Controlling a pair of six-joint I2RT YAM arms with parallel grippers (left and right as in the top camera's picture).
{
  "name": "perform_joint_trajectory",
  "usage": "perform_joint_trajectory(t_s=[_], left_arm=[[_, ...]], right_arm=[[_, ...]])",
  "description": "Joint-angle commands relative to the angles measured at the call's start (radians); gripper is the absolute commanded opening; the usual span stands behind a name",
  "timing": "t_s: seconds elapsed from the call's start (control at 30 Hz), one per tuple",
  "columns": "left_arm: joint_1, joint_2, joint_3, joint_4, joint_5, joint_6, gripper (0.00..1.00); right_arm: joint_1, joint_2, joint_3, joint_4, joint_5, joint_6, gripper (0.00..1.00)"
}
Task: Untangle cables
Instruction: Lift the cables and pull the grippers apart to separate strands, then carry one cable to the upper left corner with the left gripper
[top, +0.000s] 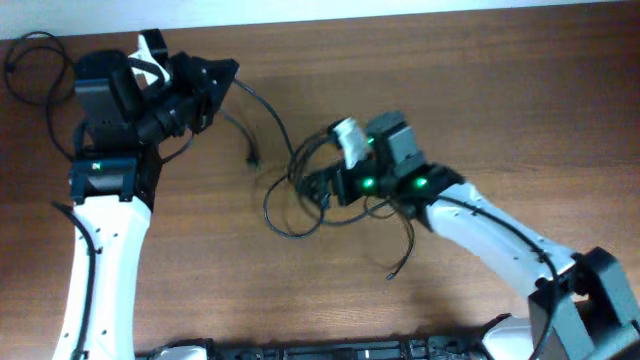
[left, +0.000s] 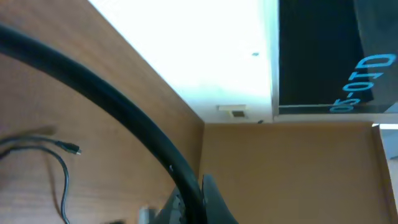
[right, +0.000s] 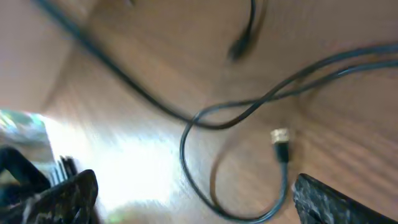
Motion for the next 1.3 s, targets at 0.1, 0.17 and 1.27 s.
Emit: perform_joint_trajectory(t_s=[0.1,0.17,1.27], left_arm=[[0.002,-0.002,0.023,0.012,-0.079,-0.01,0.0],[0.002,-0.002,0.023,0.011,-0.082,-0.014,0.0],[0.42,-0.012,0.023,0.42,0.077,0.272,0.0]], right_arm=[[0.28,0.161,0.001,0.054,0.352,-0.032,0.99],[0.333,0.214,0.001,0.126,0.443,-0.032,0.99],[-0.288,0.189,0.001,-0.206,0.425,-0.032,0.04]])
